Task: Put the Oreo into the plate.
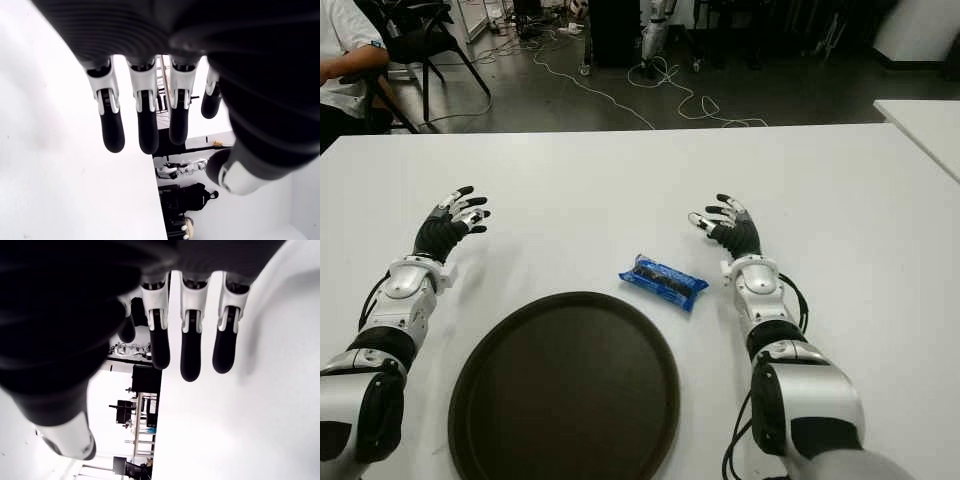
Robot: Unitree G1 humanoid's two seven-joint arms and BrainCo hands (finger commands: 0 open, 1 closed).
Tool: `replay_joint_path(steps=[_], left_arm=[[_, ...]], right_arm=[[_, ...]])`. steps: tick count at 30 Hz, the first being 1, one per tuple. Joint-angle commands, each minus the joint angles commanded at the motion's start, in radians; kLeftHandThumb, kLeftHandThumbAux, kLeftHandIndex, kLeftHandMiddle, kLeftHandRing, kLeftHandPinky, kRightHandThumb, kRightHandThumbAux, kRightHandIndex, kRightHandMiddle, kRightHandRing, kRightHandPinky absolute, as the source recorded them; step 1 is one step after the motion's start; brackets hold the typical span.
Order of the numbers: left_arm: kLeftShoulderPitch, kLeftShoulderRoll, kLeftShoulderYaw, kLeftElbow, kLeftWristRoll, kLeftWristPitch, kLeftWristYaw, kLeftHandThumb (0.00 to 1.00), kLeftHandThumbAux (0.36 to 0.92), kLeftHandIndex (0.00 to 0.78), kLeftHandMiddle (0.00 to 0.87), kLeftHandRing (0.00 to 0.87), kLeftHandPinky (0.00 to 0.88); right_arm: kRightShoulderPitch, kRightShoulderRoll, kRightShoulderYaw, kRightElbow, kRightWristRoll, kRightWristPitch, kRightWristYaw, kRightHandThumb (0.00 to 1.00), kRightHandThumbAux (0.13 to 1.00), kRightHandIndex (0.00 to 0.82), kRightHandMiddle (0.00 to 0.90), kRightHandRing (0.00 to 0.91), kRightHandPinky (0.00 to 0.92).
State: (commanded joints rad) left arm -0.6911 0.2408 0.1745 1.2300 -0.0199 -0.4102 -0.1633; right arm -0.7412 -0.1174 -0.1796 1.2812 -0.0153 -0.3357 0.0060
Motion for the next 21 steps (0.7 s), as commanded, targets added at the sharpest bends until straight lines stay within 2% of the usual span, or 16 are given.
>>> replay_joint_path(steps=[10, 21], left_arm=[[0.002, 0.001, 0.004, 0.000, -0.004, -0.001, -0.011, 0.205, 0.669, 0.105, 0.218, 0.234, 0.282], [0.004, 0.004, 0.000, -0.001, 0.001, -0.007, -0.013, 0.205, 0.681, 0.105, 0.214, 0.228, 0.268]], right_arm=[[0.000, 0.001, 0.004, 0.000, -0.005, -0.001, -0.006, 0.169, 0.743, 0.178, 0.279, 0.316, 0.366], [0.001, 0.001, 0.008, 0.000, -0.008, -0.001, -0.013, 0.131, 0.749, 0.174, 0.272, 0.305, 0.354]])
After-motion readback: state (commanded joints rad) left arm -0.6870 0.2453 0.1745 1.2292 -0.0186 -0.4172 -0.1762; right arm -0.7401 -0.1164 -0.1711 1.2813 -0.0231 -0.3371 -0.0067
